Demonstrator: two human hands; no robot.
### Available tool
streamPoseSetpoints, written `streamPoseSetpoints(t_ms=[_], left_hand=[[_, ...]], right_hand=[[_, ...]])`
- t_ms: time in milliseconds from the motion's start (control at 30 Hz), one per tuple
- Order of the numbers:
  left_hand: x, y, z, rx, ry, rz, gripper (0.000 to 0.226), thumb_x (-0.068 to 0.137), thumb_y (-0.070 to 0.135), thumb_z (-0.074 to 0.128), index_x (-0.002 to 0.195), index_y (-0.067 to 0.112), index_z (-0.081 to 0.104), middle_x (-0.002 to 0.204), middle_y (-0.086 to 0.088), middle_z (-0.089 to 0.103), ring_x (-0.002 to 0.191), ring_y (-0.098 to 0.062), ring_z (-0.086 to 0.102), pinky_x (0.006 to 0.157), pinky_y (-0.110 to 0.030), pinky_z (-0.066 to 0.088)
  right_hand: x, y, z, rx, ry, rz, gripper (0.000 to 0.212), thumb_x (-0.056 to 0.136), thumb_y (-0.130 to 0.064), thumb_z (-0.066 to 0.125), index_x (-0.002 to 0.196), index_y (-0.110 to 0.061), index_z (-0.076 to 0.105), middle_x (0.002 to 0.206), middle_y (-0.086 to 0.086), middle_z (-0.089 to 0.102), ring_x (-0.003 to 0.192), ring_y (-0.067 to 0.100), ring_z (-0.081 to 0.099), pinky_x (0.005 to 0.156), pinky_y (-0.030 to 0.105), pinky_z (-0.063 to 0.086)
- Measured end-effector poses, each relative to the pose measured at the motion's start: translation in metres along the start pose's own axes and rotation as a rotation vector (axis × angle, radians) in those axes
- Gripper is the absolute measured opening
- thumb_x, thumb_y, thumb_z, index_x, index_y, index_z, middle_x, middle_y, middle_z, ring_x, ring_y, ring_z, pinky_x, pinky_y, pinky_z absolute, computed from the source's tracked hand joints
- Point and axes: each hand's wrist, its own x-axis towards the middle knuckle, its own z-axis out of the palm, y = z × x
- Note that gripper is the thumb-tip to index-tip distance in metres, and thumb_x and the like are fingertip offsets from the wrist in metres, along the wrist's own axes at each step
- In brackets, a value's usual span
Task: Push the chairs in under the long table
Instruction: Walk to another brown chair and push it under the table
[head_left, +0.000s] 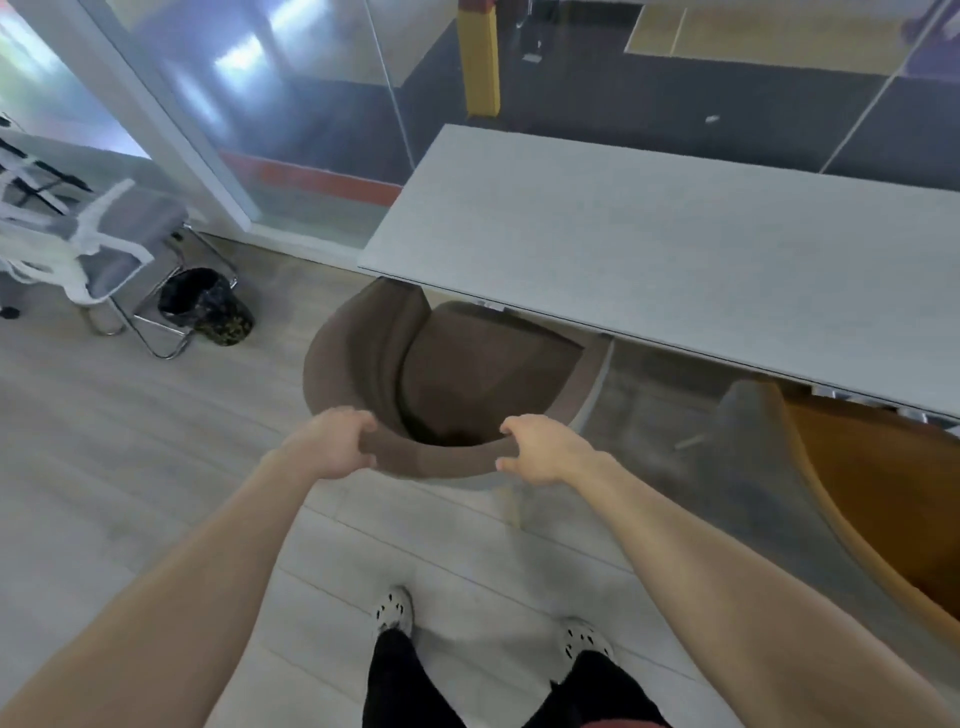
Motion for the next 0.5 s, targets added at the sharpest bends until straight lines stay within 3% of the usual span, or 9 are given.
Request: streamPoseSetpoints(t_ms=[100, 233, 367, 433, 500], left_hand=[[0.042, -0.038, -0.012, 0.127, -0.052, 0.114, 0.094, 0.058, 0.066, 0.086, 0.142, 0.033, 0.057, 0.134, 0.001, 0.061, 0.129, -0.026, 0.057, 0.107, -0.044, 0.050], [0.080, -0.070, -0.020, 0.285, -0.153, 0.284, 0.112, 0.057, 0.061, 0.093, 0.154, 0.033, 0.046, 0.150, 0.003, 0.053, 0.144, -0.023, 0.047, 0.119, -0.042, 0.035], [0.105, -0.105, 0.004, 0.346, -0.194, 0.472, 0.117, 0.059, 0.063, 0.090, 0.160, 0.037, 0.035, 0.165, 0.005, 0.041, 0.156, -0.023, 0.031, 0.130, -0.046, 0.018], [0.118, -0.114, 0.017, 0.353, -0.172, 0.536, 0.115, 0.063, 0.062, 0.089, 0.161, 0.037, 0.032, 0.168, 0.004, 0.036, 0.161, -0.024, 0.022, 0.133, -0.050, 0.006], [0.130, -0.119, 0.027, 0.346, -0.115, 0.596, 0.110, 0.064, 0.060, 0.088, 0.159, 0.038, 0.036, 0.164, 0.004, 0.042, 0.159, -0.024, 0.027, 0.133, -0.051, 0.003]], right_hand=[[0.032, -0.030, 0.011, 0.056, 0.043, 0.086, 0.067, 0.099, -0.048, 0.068, 0.154, -0.016, 0.049, 0.152, 0.008, 0.055, 0.139, 0.029, 0.053, 0.113, 0.043, 0.045], [0.054, -0.069, 0.049, 0.154, 0.108, 0.258, 0.092, 0.085, -0.079, 0.065, 0.154, -0.019, 0.050, 0.148, 0.003, 0.058, 0.138, 0.029, 0.054, 0.115, 0.047, 0.044], [0.061, -0.104, 0.105, -0.064, 0.012, 0.288, 0.133, 0.064, -0.105, 0.048, 0.164, -0.017, 0.033, 0.162, 0.004, 0.042, 0.155, 0.029, 0.029, 0.130, 0.062, 0.001], [0.070, -0.110, 0.120, -0.132, 0.047, 0.353, 0.136, 0.061, -0.105, 0.047, 0.165, -0.019, 0.030, 0.164, 0.004, 0.040, 0.157, 0.030, 0.025, 0.128, 0.068, -0.007], [0.081, -0.114, 0.122, -0.135, 0.083, 0.412, 0.131, 0.059, -0.104, 0.048, 0.161, -0.023, 0.038, 0.159, 0.003, 0.047, 0.154, 0.031, 0.032, 0.128, 0.068, -0.005]])
